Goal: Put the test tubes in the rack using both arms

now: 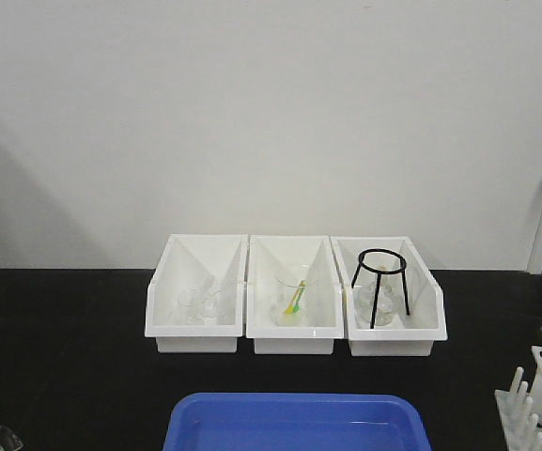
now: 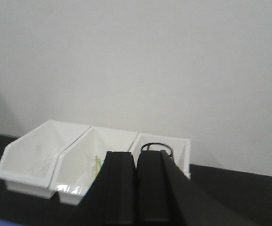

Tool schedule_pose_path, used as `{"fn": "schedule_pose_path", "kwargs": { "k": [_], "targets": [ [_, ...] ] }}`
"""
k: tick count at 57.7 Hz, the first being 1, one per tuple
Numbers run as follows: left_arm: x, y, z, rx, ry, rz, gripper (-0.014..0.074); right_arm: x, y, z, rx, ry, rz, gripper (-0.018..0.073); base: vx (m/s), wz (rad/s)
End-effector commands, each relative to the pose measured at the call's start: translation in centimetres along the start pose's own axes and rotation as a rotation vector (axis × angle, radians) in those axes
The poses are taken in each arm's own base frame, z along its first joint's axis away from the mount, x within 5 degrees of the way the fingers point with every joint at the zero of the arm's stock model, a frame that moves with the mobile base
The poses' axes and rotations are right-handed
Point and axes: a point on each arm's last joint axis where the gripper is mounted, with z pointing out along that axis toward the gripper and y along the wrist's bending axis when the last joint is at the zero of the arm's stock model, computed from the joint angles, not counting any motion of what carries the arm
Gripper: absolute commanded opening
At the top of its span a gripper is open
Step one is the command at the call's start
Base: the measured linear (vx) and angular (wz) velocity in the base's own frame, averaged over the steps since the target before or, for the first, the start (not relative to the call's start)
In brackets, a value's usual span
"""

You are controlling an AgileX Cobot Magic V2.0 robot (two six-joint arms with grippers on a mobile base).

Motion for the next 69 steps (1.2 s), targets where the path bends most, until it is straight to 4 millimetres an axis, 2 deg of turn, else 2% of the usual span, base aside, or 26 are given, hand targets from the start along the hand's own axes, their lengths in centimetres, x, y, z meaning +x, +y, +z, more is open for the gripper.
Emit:
{"fn": "schedule_pose_path", "kwargs": {
  "k": [1,10,16,22,28,38,49,69],
  "targets": [
    [0.2,0.0,0.1,-0.012,-0.06,-0.004,-0.002,-0.9,-0.8,-0.8,0.129,-0.119,0.024,-0.0008,0.0,0.0],
    [0.2,0.0,0.1,-0.012,-0.059,-0.004,-0.002,1.7,-1.5,-3.6,0.353,-0.136,0.057,-0.0008,0.0,0.0],
    [0.2,0.0,0.1,-0.011,-0.057,-0.004,-0.002,4.1,-0.9,-5.8,0.423,-0.073,0.015,-0.0008,0.0,0.0],
    [0.2,0.0,0.1,-0.011,-0.056,-0.004,-0.002,7.0,0.5,-7.8,0.387,-0.041,-0.041,-0.0008,0.0,0.0],
    [0.2,0.0,0.1,-0.011,-0.056,-0.004,-0.002,9.6,1.7,-9.2,0.317,-0.065,-0.009,-0.0008,0.0,0.0],
    [0.2,0.0,0.1,-0.011,-0.056,-0.004,-0.002,13.1,2.7,-10.4,0.206,-0.105,0.013,-0.0008,0.0,0.0],
    [0.2,0.0,0.1,-0.011,-0.053,-0.004,-0.002,14.2,2.7,-10.1,0.196,0.014,-0.004,-0.0008,0.0,0.0],
    [0.2,0.0,0.1,-0.01,-0.05,-0.004,-0.002,14.0,2.7,-10.3,0.208,-0.012,0.006,-0.0008,0.0,0.0]
  ]
}}
